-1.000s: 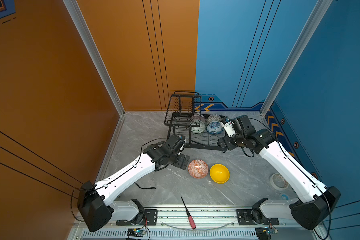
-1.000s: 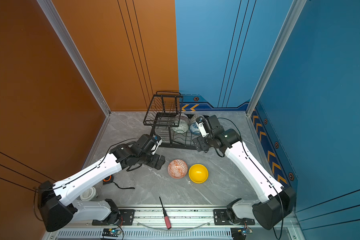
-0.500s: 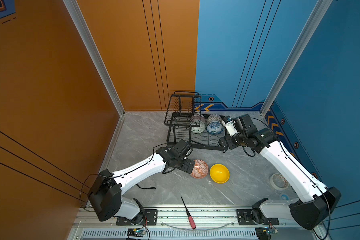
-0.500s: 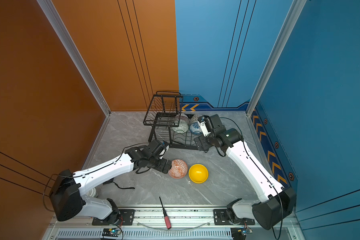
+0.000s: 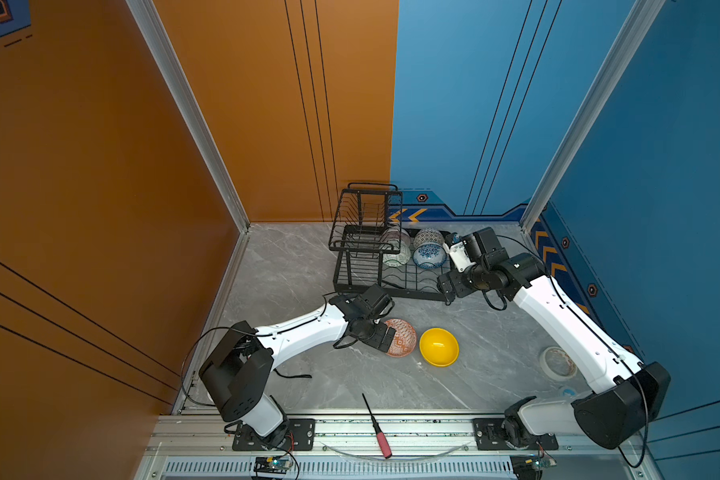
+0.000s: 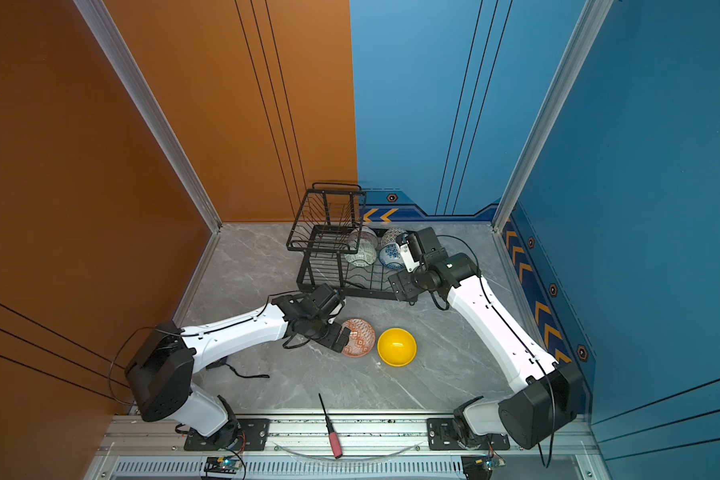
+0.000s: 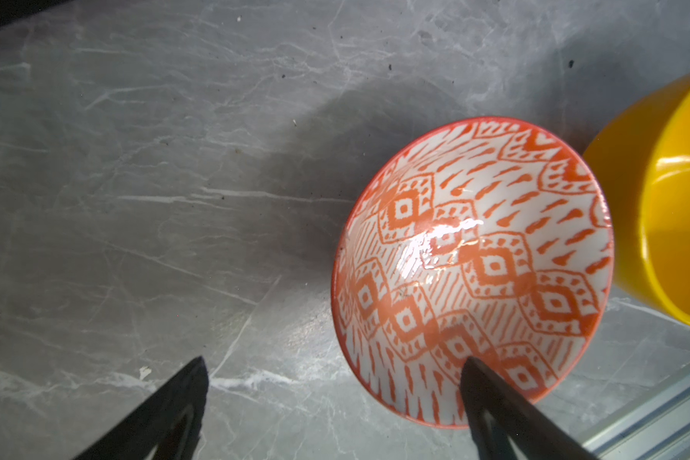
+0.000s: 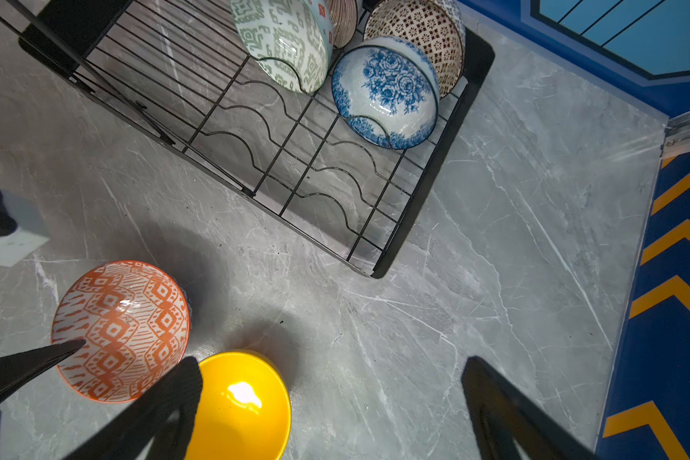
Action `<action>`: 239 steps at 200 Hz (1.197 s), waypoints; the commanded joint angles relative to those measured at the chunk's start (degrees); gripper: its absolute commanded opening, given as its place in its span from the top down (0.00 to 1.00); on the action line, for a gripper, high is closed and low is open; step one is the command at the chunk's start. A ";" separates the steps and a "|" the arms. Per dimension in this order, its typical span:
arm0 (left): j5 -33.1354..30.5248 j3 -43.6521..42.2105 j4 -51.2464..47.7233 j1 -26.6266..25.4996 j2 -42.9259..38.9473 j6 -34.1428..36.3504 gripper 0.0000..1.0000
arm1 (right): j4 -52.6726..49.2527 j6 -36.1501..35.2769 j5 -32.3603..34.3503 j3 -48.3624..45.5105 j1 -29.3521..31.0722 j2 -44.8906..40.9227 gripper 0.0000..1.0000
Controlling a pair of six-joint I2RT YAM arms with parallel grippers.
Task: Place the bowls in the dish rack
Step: 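Move the left gripper over the orange-patterned bowl on the table, then lower the left gripper onto the orange-patterned bowl's rim and close it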
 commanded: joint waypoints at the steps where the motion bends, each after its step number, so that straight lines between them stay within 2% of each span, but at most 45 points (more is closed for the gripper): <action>1: 0.86 1.12 0.22 -0.53 1.27 -0.14 0.01 | -0.63 -0.61 -0.72 0.23 -0.29 0.50 0.00; 110: 2.76 1.22 0.21 0.08 2.55 0.12 0.07 | -0.03 -0.60 0.11 -1.29 -0.35 -1.50 0.00; 161: 2.89 2.08 0.21 0.43 3.97 -0.38 0.13 | 0.03 -0.60 0.25 -1.16 -0.45 -1.86 0.00; 165: 3.00 2.29 0.21 0.51 4.11 -0.43 0.18 | 0.02 -0.60 0.38 -1.27 -0.45 -1.81 0.00; 178: 3.62 3.08 0.21 0.84 4.96 -0.97 0.27 | 0.04 -0.60 0.34 -1.38 -0.45 -1.82 0.00; 208: 4.76 5.12 0.21 1.21 7.04 -1.64 0.34 | 0.19 -0.60 0.44 -1.47 -0.50 -1.55 0.00; 239: 5.40 6.06 0.25 1.63 8.38 -1.91 0.48 | 0.23 -0.81 0.84 -1.48 -0.62 -1.57 0.00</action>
